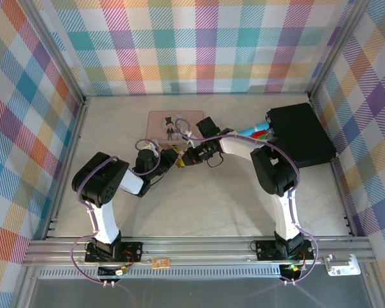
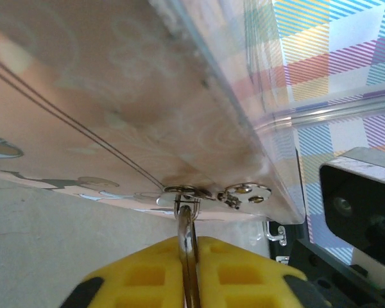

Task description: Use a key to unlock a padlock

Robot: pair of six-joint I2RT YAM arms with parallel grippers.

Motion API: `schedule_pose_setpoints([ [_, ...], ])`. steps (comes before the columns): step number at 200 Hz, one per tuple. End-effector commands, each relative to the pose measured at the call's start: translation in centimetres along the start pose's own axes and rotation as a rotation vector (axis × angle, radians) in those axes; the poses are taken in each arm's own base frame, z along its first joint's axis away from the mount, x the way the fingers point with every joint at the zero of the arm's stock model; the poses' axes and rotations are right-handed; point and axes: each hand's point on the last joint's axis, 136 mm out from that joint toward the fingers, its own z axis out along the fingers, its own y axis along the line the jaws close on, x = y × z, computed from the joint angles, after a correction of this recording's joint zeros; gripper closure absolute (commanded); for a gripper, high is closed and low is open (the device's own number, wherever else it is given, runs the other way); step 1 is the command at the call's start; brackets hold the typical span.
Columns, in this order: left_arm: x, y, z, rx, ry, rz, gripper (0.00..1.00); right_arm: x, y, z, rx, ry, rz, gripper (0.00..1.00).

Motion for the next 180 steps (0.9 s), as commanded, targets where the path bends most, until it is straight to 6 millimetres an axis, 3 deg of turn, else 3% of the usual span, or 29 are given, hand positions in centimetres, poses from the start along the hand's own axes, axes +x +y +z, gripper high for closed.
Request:
schedule_pose_setpoints([
  [1, 0.5, 1.1, 0.2, -0.036, 0.008, 0.001, 0.94, -0.7, 1.1, -0.4, -0.053, -0.017, -0.023, 0.99],
  [51, 0.6, 1.2, -0.3, -0.051, 0.01, -0.001, 1.0, -1.1, 1.1, -0.7, -0.049, -0.032, -0.023, 0.98],
  [79, 0.5, 1.2, -0.6, -0.059, 0.002, -0.003, 0.81, -1.2, 1.3, -0.9, -0.056, -0.038, -0.026, 0.98],
  [95, 0.5, 1.1, -0.6, -0.059, 0.002, -0.004, 0.79, -1.2, 1.3, -0.9, -0.056, -0.04, -0.026, 0.98],
  [131, 0.6, 1.3, -1.2, -0.07, 0.002, -0.006, 0.79, -1.2, 1.3, -0.9, -0.06, -0.041, -0.023, 0.98],
  [180, 0.8, 1.3, -1.1, -0.069, 0.009, -0.005, 0.86, -1.3, 1.3, -0.8, -0.063, -0.042, -0.018, 0.98],
])
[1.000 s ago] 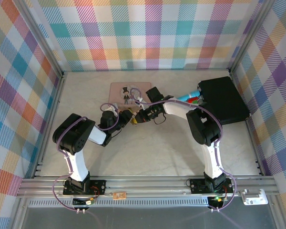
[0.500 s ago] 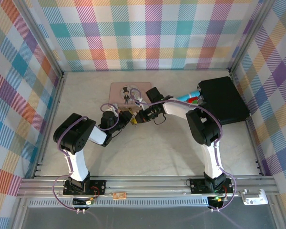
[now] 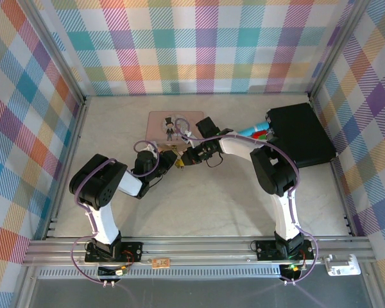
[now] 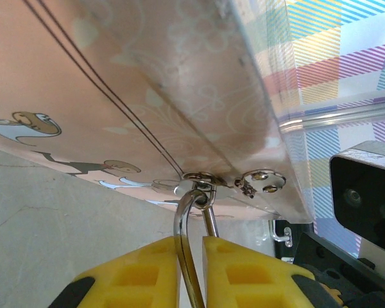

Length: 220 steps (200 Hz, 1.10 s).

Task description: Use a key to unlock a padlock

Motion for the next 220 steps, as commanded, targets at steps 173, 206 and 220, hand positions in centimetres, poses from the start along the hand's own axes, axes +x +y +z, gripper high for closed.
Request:
schedule_pose_setpoints([
  [173, -1.9, 2.3, -1.9, -0.076, -0.252, -0.154, 1.0, -2.1, 0.9, -7.8, 0.118, -0.264, 0.188, 0.6],
  [206, -2.7, 2.8, -2.7, -0.058, -0.364, -0.235, 1.0, -3.0, 0.7, -8.2, 0.135, -0.305, 0.203, 0.61],
  [220, -2.9, 2.9, -3.0, -0.067, -0.406, -0.24, 1.0, -3.1, 0.7, -8.3, 0.136, -0.312, 0.21, 0.6],
])
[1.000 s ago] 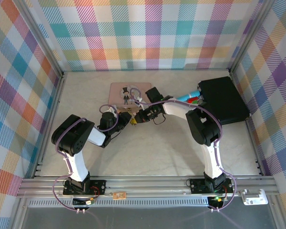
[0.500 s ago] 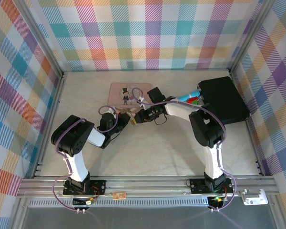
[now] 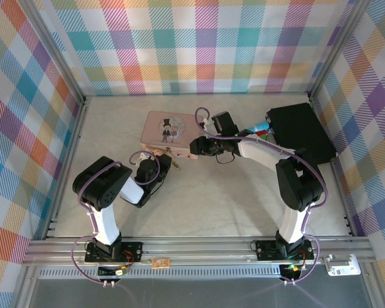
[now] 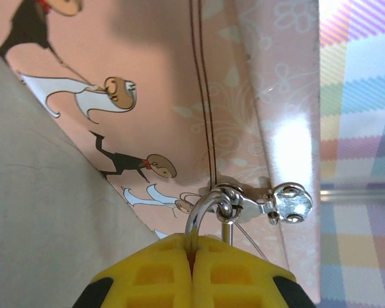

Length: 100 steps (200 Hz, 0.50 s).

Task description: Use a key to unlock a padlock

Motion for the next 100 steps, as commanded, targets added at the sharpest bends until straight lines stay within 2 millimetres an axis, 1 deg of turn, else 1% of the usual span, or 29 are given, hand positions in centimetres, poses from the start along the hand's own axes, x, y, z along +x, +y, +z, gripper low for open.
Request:
schedule_pose_setpoints([
  [1, -1.8, 0.7, -0.6, -0.009, -0.145, -0.067, 1.0, -1.2, 0.3, -0.5, 0.001, -0.053, 0.018, 0.6],
  [28, -3.1, 0.8, -1.5, -0.041, -0.23, -0.064, 1.0, -1.2, 0.1, -0.5, 0.012, -0.053, 0.024, 0.6],
  [46, -3.8, 0.8, -1.8, -0.071, -0.272, -0.053, 1.0, -1.0, -0.6, -0.3, 0.039, -0.051, 0.045, 0.57],
  [70, -4.6, 0.9, -2.3, -0.101, -0.326, -0.047, 1.0, -1.3, -1.8, 0.0, 0.09, -0.083, 0.103, 0.45],
  [86, -5.1, 0.8, -2.4, -0.102, -0.352, -0.045, 1.0, -1.8, -2.8, 0.5, 0.128, -0.11, 0.167, 0.31],
  [100, -5.1, 0.6, -2.2, -0.098, -0.354, -0.041, 1.0, -2.6, -3.2, 1.2, 0.143, -0.133, 0.202, 0.28],
])
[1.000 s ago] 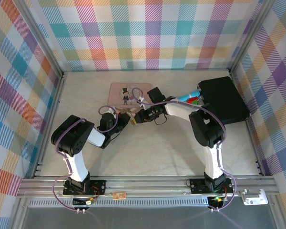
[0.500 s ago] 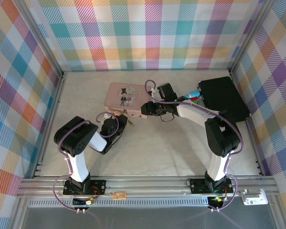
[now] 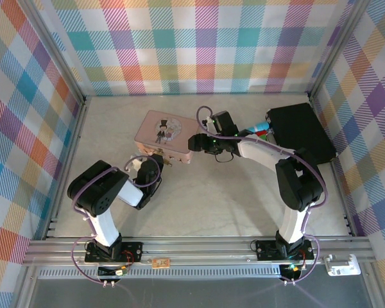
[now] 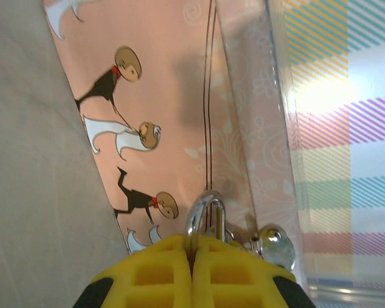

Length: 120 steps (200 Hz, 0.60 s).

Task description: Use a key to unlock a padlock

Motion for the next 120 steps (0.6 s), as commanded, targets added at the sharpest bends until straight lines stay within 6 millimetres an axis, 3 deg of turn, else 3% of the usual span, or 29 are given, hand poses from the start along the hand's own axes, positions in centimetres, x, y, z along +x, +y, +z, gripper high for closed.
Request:
schedule_pose_setpoints([
  [1, -1.0, -0.3, -0.2, -0.008, -0.069, -0.005, 1.0, -1.1, -1.5, 1.4, 0.059, -0.05, 0.092, 0.27],
  [71, -2.4, -0.7, -0.1, 0.009, -0.155, 0.017, 1.0, -2.2, -3.3, 4.9, 0.242, -0.074, 0.137, 0.27],
  [120, -4.5, -1.1, -0.7, 0.016, -0.275, 0.021, 1.0, -0.8, -6.2, 4.4, 0.339, -0.119, 0.225, 0.33],
])
